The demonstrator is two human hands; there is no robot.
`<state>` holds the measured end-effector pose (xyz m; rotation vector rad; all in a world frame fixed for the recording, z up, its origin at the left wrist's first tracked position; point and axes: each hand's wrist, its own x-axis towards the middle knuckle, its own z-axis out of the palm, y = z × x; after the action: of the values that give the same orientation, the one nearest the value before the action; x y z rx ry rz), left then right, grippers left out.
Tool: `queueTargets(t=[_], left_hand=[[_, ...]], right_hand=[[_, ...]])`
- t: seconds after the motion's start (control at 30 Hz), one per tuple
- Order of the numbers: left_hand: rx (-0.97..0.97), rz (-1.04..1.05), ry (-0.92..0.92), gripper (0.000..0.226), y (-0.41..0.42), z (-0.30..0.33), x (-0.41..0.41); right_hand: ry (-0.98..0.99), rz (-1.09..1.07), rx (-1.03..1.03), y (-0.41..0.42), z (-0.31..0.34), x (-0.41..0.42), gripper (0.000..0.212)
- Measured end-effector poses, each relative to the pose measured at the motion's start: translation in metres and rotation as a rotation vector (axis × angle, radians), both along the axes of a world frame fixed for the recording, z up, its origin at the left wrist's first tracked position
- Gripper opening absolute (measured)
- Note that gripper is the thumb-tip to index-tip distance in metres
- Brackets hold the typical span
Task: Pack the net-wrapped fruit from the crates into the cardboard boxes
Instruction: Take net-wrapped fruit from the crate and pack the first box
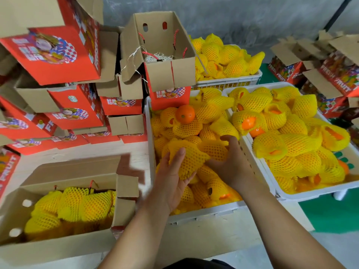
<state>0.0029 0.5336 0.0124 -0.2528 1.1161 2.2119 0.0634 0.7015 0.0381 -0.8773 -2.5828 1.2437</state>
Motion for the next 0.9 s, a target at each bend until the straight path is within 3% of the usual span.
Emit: queueTargets(t=[0.07, 0.27, 0.4, 0.47, 0.57, 0.77, 0.9], left_hand=[[-0.008, -0.007, 0.001, 0.061, -0.016, 0.002, -0.005], [-0.045, -0.103, 0.126, 0.046, -0.104, 0.018, -0.029], [-0.110, -0.177, 0.201, 0.046, -0.193, 0.024, -0.047], [-0.182, -0.193, 0.243, 0.038, -0.245, 0.028, -0.056], [-0.383, -0.225, 0.313, 0.020, -0.303, 0.026, -0.068], [-0.639, -0.363, 0.162, 0.024, -0.379, 0.001, -0.086], [-1.164, -0.759, 0.454, 0.067, -0.378, -0.033, -0.082]], right_hand=[[0.101, 0.028, -0.227, -0.023, 0.002, -0.001, 0.087], [0.220, 0.025, -0.458, -0.114, 0.003, -0.020, 0.074], [0.198, -0.029, -0.682, -0.192, 0.000, -0.037, 0.040], [0.194, 0.015, -0.616, -0.235, -0.002, -0.049, 0.032], [0.173, 0.109, -0.551, -0.275, -0.005, -0.062, 0.041], [0.080, 0.114, -0.297, -0.330, -0.024, -0.066, 0.019], [-0.335, 0.299, 0.012, -0.346, -0.028, -0.062, 0.045]])
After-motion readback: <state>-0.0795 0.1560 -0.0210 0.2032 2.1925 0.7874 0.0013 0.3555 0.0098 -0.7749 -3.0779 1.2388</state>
